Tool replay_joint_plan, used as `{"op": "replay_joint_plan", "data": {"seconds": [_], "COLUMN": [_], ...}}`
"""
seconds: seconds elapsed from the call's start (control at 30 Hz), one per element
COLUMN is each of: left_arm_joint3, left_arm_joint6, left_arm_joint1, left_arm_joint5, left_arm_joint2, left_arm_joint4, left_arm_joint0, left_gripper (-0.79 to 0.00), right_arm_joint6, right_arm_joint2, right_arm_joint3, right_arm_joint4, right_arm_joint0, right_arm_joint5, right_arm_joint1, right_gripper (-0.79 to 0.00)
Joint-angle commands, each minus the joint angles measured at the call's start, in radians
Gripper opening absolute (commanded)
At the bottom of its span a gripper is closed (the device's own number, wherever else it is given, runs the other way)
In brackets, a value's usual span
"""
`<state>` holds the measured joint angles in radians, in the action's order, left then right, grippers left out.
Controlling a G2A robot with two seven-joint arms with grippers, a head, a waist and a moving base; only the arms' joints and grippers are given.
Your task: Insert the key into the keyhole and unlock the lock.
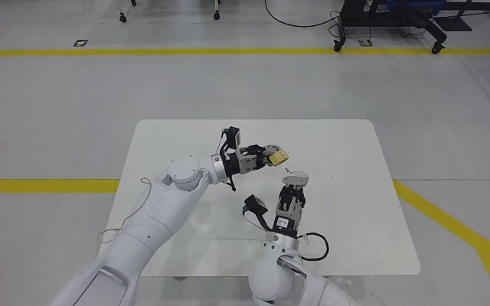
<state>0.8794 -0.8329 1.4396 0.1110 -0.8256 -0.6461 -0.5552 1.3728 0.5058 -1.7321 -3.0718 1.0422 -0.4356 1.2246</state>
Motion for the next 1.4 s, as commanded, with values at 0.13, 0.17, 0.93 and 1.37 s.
{"op": "replay_joint_plan", "data": {"seconds": [0.13,0.17,0.93,1.37], "left_arm_joint3": [0.061,0.068,0.129,0.105], "left_arm_joint6": [0.026,0.026,0.024,0.001], "left_arm_joint1": [-0.014,-0.015,-0.017,-0.006], "left_arm_joint5": [-0.014,-0.023,-0.044,-0.094], "left_arm_joint2": [-0.028,-0.03,-0.071,-0.087], "left_arm_joint4": [0.069,0.074,0.137,0.084], "left_arm_joint0": [-0.03,-0.034,-0.073,-0.072], "left_gripper": [-0.785,-0.785,-0.785,-0.785], "right_arm_joint6": [0.009,0.007,-0.024,0.026], "right_arm_joint2": [0.004,0.001,0.01,0.004], "right_arm_joint3": [-0.003,0.002,0.054,0.077], "right_arm_joint4": [0.0,0.0,0.0,0.0], "right_arm_joint0": [0.002,-0.001,-0.007,-0.021], "right_arm_joint5": [-0.003,-0.005,-0.001,0.014], "right_arm_joint1": [0.004,0.005,0.047,0.061], "right_gripper": [-0.785,-0.785,-0.785,-0.785]}}
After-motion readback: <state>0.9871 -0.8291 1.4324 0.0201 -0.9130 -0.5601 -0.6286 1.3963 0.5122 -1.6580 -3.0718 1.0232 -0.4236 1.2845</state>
